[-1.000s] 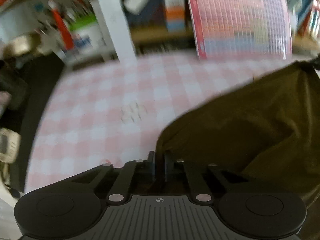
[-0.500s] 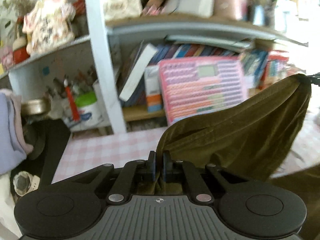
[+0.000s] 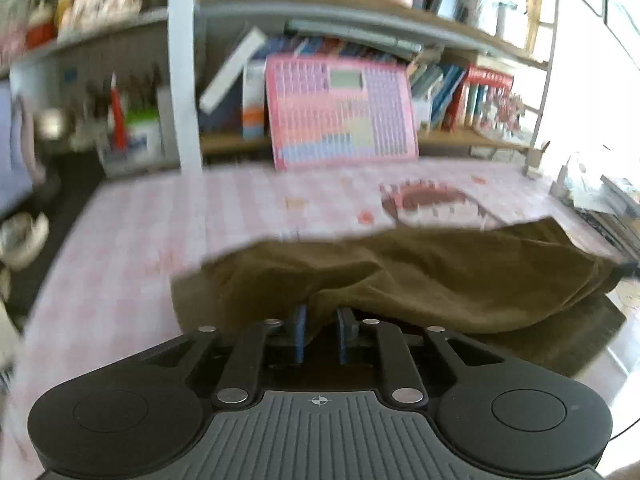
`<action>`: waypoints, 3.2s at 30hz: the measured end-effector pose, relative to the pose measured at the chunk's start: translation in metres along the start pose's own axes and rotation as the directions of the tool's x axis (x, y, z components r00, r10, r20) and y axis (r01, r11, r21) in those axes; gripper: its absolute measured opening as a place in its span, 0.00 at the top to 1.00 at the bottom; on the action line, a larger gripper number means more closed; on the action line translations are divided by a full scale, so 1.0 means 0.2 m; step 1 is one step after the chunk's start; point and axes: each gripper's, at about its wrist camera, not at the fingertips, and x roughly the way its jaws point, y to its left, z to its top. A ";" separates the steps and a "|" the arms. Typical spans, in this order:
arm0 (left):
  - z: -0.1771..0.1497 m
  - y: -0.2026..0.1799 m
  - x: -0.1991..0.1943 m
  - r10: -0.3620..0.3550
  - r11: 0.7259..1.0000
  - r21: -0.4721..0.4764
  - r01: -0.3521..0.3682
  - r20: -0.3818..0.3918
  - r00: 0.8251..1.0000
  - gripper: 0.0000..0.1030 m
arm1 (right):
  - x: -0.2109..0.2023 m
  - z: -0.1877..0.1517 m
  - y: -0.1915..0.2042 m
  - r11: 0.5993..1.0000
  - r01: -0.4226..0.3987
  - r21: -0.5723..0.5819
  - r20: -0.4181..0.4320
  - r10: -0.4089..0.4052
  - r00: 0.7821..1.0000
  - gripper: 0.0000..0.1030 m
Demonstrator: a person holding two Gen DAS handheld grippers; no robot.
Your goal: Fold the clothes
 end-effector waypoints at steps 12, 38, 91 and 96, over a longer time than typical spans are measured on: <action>-0.28 0.21 -0.11 -0.189 0.799 -0.580 0.159 0.010 0.982 0.64 | -0.13 -0.19 0.03 0.868 -0.067 0.492 -0.095 0.130 0.987 0.53; 0.00 0.39 0.00 -0.139 0.496 -0.811 0.310 0.278 0.950 0.94 | -0.29 0.25 -0.20 0.507 -0.439 0.742 0.409 0.176 0.895 0.96; -0.41 0.39 -0.05 0.023 0.603 -0.796 -0.054 -0.051 0.998 0.66 | -0.09 -0.34 -0.03 0.688 0.108 0.718 -0.127 -0.022 0.992 0.74; -0.44 0.39 0.01 0.000 0.534 -0.845 -0.031 -0.037 0.999 0.54 | -0.08 -0.36 -0.05 0.676 0.123 0.727 -0.147 -0.021 0.989 0.71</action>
